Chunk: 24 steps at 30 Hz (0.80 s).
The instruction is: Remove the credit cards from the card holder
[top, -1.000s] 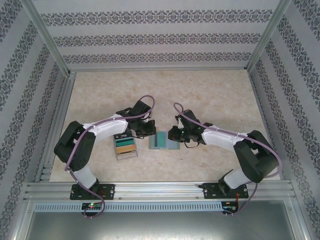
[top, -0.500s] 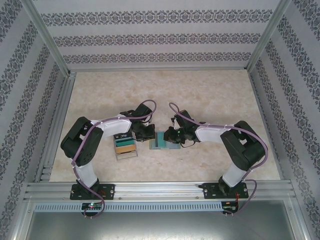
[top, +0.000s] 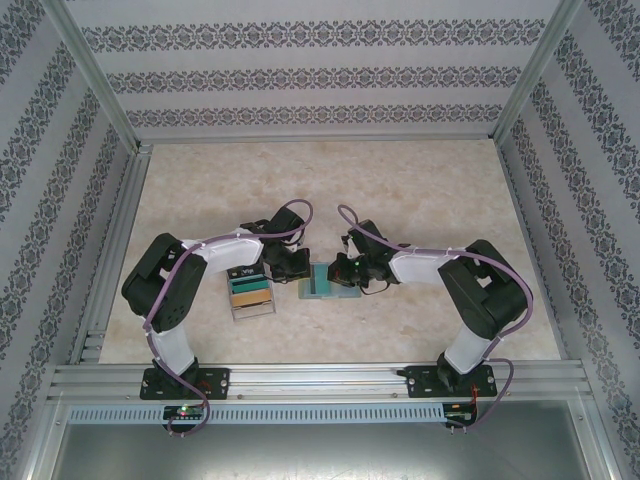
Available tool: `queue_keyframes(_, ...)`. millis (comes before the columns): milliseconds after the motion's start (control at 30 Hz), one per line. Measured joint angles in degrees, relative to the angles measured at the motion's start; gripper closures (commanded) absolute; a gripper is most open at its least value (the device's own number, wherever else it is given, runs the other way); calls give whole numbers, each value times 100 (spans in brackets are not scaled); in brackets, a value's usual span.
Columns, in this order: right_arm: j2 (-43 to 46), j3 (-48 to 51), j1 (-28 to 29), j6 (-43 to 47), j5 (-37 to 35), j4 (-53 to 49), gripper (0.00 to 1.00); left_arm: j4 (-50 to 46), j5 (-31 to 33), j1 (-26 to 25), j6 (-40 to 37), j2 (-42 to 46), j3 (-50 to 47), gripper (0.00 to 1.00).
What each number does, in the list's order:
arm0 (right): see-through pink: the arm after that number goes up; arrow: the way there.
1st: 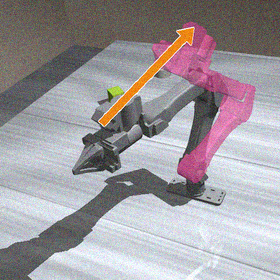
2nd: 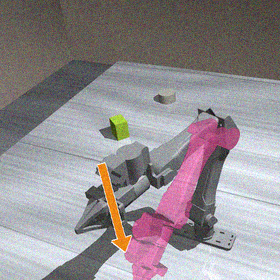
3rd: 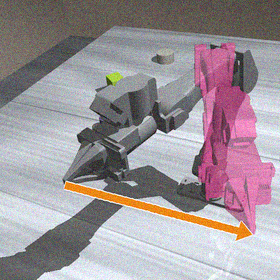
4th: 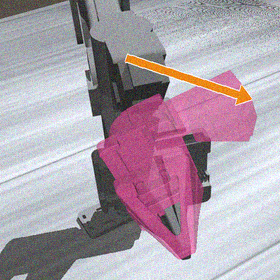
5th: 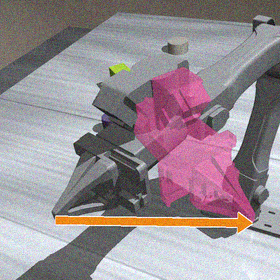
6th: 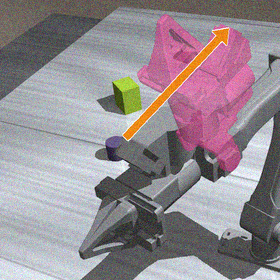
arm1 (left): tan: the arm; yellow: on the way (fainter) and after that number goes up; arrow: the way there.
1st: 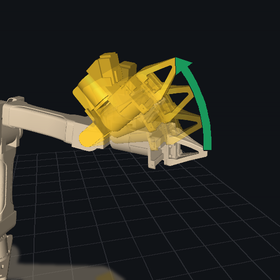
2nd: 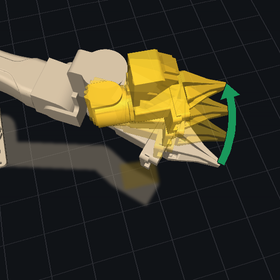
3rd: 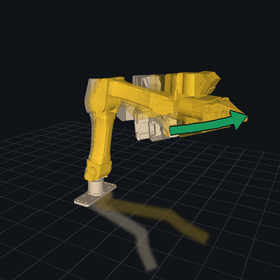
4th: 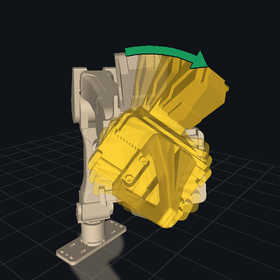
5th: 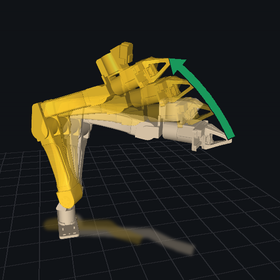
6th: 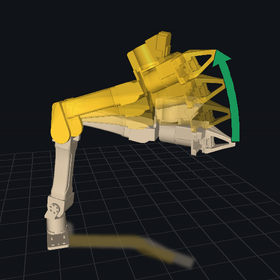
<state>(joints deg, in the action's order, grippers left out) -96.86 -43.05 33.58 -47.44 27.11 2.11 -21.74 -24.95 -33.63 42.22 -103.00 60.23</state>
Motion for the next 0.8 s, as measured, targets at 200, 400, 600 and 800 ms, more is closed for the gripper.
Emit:
queue_keyframes(200,306,280,-186,2,26,26,100,-37,2,-4,-74,-24,39,99)
queue_keyframes(400,415,387,-247,2,39,35,100,-98,2,-4,-168,-33,79,92)
queue_keyframes(600,415,417,-247,9,44,44,87,-297,63,-24,-258,-35,199,77)
queue_keyframes(800,413,417,-247,20,74,96,83,-313,109,-256,-256,-4,284,86)
